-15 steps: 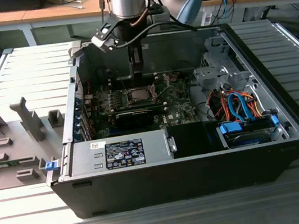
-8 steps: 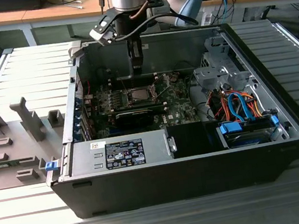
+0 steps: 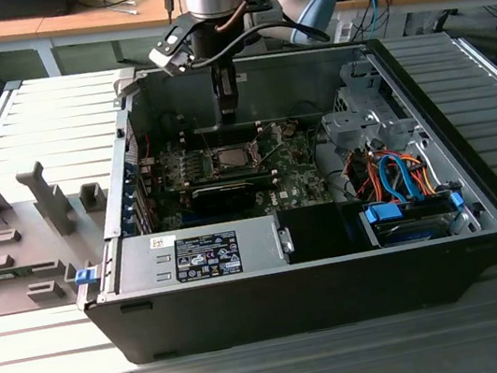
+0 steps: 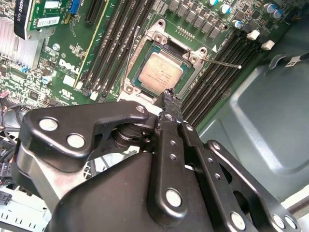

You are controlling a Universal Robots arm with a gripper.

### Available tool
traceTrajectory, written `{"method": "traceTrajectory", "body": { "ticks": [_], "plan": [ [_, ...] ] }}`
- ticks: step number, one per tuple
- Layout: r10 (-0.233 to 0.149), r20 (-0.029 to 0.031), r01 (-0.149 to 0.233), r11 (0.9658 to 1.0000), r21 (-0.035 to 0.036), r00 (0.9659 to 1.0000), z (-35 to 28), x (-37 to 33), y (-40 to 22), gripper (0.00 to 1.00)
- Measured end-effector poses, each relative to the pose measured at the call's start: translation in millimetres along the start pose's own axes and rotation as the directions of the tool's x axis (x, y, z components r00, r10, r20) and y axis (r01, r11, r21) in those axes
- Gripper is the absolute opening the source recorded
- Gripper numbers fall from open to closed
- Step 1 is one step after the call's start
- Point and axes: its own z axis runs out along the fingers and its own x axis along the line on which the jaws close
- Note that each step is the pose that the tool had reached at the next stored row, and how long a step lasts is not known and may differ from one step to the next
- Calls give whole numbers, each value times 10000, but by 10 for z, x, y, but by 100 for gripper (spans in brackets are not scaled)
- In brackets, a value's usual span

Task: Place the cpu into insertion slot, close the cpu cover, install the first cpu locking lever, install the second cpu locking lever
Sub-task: 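Close the cpu cover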

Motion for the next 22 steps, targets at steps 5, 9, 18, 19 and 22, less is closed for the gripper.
{"method": "traceTrajectory", "body": {
  "ticks": [5,9,18,19,22],
  "plan": [
    [1,-1,-1,10000,0,10000,1,-3,28,11],
    [1,-1,-1,10000,1,10000,3,-6,71,11],
    [-1,-2,1,10000,25,10000,11,-49,289,11],
    [-1,-6,1,10000,28,10000,12,-63,299,11],
    [5,-200,-4,10000,49,9998,24,-151,386,11]
  ]
}}
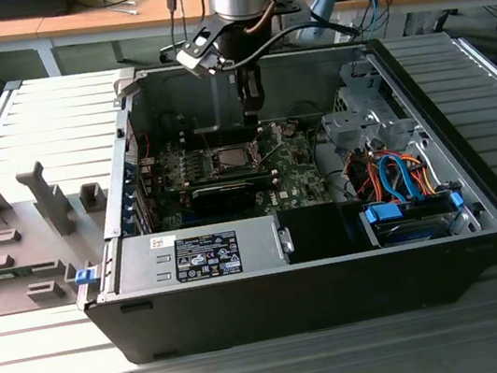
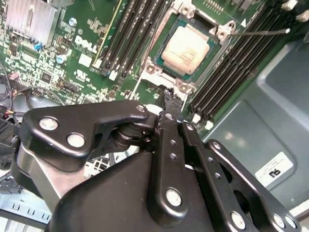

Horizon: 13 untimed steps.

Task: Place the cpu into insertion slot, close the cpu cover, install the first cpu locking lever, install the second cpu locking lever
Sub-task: 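Close the cpu cover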

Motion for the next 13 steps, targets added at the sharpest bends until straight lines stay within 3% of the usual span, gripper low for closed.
{"method": "traceTrajectory", "body": {
  "ticks": [1,5,6,8,11,13],
  "plan": [
    [-2,-43,2,10000,14,10000,4,-14,43,11],
    [-1,-114,1,10000,55,9999,21,-25,171,11],
    [-2,-151,3,10000,77,9999,35,-25,230,11],
    [-2,-156,4,9999,114,9999,58,-26,321,11],
    [-3,-158,5,9999,158,9999,140,-24,399,11],
    [-3,-158,6,9998,181,9999,148,-26,515,11]
  ]
}}
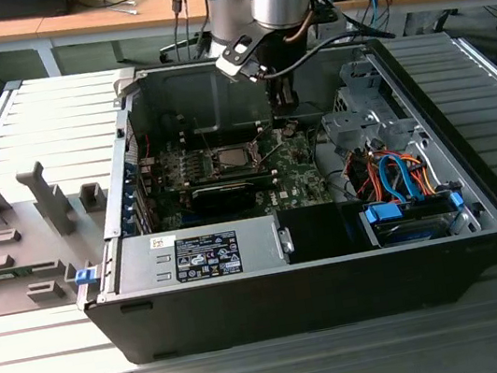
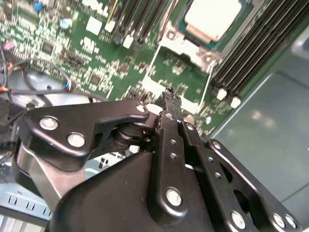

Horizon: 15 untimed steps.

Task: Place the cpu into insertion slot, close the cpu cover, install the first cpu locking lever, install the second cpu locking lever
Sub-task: 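Close the cpu cover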

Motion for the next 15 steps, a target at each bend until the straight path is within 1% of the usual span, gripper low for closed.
{"method": "traceTrajectory", "body": {
  "ticks": [1,4,5,6,8,11,13,15],
  "plan": [
    [0,-2,0,10000,10,10000,3,-1,52,11],
    [-2,-1,2,10000,65,10000,28,-2,158,11],
    [-4,-1,4,9999,103,10000,57,-2,214,11],
    [-4,-1,4,9999,116,10000,83,-2,228,11],
    [-5,-1,5,9999,127,10000,124,-1,233,11],
    [-5,-2,6,9999,131,10000,184,2,234,11],
    [-16,-2,16,9999,131,10000,234,12,235,11],
    [-24,-4,24,9999,131,10000,243,20,234,11]
  ]
}}
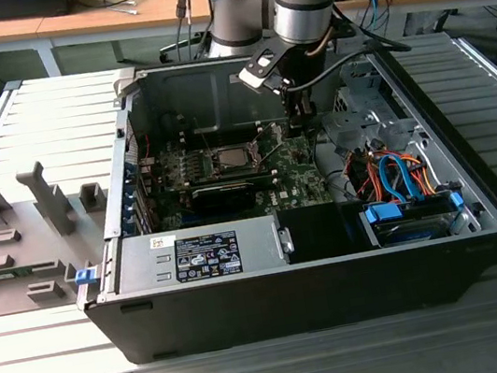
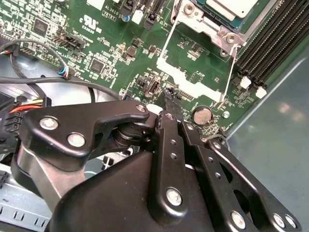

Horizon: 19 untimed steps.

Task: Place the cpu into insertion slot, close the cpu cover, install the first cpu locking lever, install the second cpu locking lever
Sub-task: 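Close the cpu cover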

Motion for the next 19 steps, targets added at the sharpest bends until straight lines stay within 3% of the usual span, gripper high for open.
{"method": "traceTrajectory", "body": {
  "ticks": [5,7,9,19],
  "plan": [
    [-39,-59,39,10000,-5,10000,4,23,-35,11],
    [-49,-82,49,10000,-8,10000,4,28,-78,11],
    [-63,-133,63,10000,-12,9999,5,30,-172,11],
    [-70,-134,70,10000,-17,9999,9,38,-331,11]
  ]
}}
